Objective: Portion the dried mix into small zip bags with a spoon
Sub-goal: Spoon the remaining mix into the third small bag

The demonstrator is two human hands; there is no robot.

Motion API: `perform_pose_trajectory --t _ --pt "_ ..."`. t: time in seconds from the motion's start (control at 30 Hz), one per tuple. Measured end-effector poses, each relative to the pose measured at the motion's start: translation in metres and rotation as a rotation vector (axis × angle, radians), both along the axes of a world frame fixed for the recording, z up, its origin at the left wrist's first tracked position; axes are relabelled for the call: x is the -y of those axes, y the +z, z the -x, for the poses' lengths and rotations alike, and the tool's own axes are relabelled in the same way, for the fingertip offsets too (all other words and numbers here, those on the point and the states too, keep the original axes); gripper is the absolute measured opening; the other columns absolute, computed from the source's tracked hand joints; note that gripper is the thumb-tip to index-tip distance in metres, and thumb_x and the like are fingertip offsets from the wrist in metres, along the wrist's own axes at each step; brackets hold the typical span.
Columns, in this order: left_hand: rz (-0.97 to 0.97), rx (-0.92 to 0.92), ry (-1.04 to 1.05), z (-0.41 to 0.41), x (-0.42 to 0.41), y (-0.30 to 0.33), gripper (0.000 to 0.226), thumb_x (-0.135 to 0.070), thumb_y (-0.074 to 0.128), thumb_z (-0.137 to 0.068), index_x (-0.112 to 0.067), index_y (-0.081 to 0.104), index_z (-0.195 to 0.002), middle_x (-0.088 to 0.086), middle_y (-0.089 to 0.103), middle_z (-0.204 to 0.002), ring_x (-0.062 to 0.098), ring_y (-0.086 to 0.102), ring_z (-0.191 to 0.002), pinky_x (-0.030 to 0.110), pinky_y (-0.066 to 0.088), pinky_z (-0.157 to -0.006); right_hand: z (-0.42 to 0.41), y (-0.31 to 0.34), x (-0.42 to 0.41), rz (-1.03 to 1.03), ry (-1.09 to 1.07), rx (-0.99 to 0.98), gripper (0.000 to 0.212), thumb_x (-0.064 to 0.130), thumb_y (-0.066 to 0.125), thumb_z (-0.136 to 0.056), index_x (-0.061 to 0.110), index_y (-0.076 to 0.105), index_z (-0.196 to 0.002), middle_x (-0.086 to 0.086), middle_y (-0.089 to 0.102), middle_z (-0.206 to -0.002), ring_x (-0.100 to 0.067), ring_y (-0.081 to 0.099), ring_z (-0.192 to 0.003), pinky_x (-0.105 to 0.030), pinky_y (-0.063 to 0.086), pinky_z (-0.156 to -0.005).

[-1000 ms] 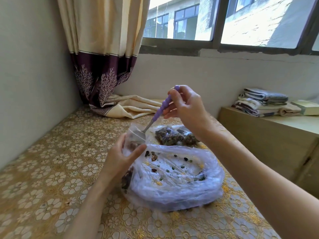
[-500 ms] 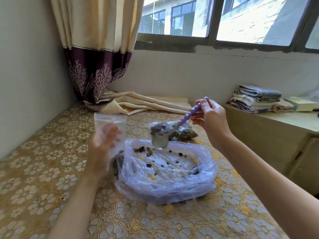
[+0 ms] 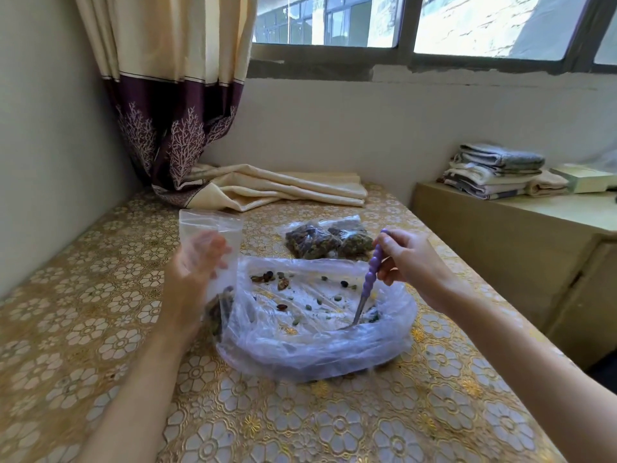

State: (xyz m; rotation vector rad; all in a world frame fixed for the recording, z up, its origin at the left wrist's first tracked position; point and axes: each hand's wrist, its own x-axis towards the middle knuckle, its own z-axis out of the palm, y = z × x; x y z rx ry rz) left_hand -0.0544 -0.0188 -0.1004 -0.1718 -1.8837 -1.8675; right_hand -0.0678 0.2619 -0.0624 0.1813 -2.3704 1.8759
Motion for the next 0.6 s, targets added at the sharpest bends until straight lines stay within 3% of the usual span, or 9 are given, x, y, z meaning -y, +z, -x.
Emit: perform_pose_trajectory --t 0.07,0.2,0.43,0.6 --pt "-0.042 0.005 -0.011 0.001 0.002 -0.002 0.067 -0.075 0.063 -0.058 -0.024 0.058 -0.101 -0.011 0.067 -0.081 0.006 0.059 -0.073 0.027 0.044 -0.079 -0.006 -0.004 0.005 0.008 -0.008 -0.004 0.025 0.013 0.044 -0.099 0.006 0.056 -0.079 -0.005 0.06 -0.057 -0.014 0.057 -0.045 -0.021 0.044 -0.041" --pt "-0.129 0.015 -0.012 0.005 0.008 -0.005 0.037 -0.05 0.059 -0.081 -0.02 0.059 -0.103 -0.011 0.067 -0.082 0.013 0.057 -0.078 0.038 0.042 -0.086 -0.011 -0.008 0.016 0.088 -0.016 0.027 0.023 0.011 0.045 -0.098 0.002 0.055 -0.08 -0.002 0.061 -0.052 -0.016 0.061 -0.044 -0.022 0.049 -0.042" --pt "-0.134 0.014 -0.011 0.004 0.007 -0.004 0.037 -0.052 0.061 -0.077 -0.024 0.06 -0.1 -0.01 0.068 -0.081 0.012 0.059 -0.077 0.037 0.044 -0.084 -0.015 -0.011 0.031 0.172 0.068 0.14 0.023 0.013 0.044 -0.098 0.001 0.056 -0.082 -0.01 0.062 -0.062 -0.018 0.063 -0.049 -0.023 0.052 -0.047" --pt "-0.145 0.017 -0.031 0.002 0.006 -0.002 0.042 -0.053 0.062 -0.075 -0.02 0.059 -0.1 -0.008 0.066 -0.082 0.01 0.059 -0.076 0.032 0.045 -0.083 -0.014 -0.012 0.034 0.197 0.059 0.223 0.023 0.013 0.046 -0.097 -0.001 0.056 -0.081 -0.007 0.063 -0.054 -0.02 0.064 -0.05 -0.023 0.054 -0.048"
